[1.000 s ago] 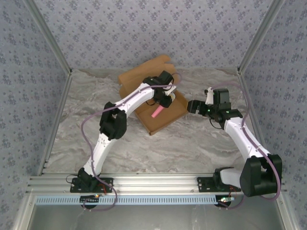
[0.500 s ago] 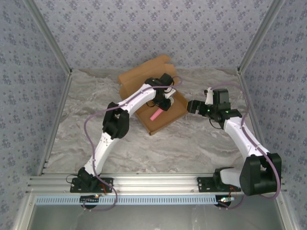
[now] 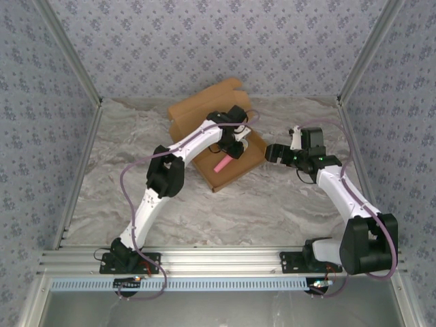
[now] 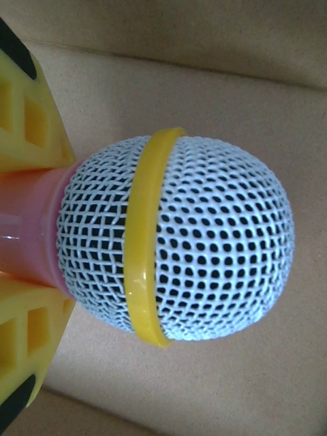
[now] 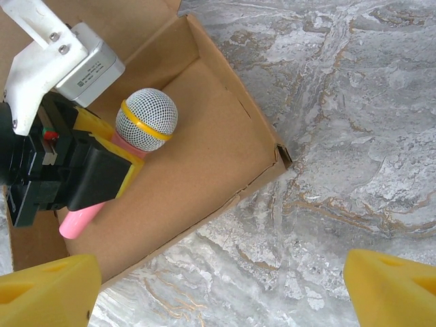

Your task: Fold the paper box

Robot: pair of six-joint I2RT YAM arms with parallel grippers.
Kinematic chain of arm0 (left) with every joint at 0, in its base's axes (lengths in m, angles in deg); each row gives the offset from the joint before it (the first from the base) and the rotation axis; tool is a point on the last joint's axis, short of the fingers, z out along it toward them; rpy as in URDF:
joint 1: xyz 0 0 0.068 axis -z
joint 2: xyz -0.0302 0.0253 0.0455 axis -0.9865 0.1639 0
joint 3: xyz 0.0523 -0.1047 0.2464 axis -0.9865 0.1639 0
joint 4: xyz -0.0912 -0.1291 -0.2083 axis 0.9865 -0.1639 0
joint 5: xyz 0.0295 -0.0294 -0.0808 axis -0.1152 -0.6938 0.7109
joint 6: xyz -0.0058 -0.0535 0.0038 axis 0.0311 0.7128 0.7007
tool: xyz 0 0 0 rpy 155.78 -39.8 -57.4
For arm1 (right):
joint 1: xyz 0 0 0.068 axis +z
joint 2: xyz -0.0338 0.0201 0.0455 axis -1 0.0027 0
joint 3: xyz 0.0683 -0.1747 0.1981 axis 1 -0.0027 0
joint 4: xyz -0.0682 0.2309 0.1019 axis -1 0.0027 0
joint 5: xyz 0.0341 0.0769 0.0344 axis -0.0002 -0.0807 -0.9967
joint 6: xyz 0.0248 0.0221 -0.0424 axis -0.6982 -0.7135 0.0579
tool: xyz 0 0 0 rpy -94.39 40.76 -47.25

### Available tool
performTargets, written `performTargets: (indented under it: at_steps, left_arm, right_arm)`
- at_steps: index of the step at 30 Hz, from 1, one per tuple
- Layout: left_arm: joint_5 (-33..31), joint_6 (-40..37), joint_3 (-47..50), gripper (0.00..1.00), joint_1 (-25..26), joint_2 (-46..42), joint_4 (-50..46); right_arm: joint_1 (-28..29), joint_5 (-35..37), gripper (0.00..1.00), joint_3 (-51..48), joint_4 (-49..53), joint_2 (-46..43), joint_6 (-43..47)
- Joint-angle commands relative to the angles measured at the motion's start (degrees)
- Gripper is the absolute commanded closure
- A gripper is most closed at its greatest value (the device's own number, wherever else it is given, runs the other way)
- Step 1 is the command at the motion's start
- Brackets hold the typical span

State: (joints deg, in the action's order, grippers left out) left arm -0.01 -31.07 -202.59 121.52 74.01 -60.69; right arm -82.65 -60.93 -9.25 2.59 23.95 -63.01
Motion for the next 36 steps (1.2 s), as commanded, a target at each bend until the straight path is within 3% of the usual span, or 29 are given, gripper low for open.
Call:
performTargets:
  at_steps: [1,8,17,23,27,36]
  left_arm:
    - [0.89,-0.66,-0.61,0.67,0.14,1.42,-0.34]
    - [0.87,-0.73,-0.91,0.64,0.01,1.45,-0.45]
    - [0.26,-0.93,-1.48,0.43,-0.08,-2.18,-0.80]
    - [0.44,-0.44,0.20,0.38,-0.41,-8.46,-0.57]
    - [1.79,1.44,9.15,0.37,-0.41,-16.87,4.72]
    - [2.56,8.37,40.11,0.36,-2.12,-40.28,20.69]
  right_arm:
    - [0.17,0.49,0.06,-0.47,-0.18,0.04,-0.14]
    - [0.27,0.77,0.06,-0.46,-0.38,0.21,-0.15]
    - [0.53,0.81,0.06,0.67,-1.16,1.89,-0.49]
    - [-0.04,2.77,0.06,5.33,-3.52,8.23,-0.30]
    - [-0.26,3.00,0.06,11.15,-4.39,16.95,0.28]
    - [0.77,-2.99,0.10,26.16,-0.99,36.10,2.69]
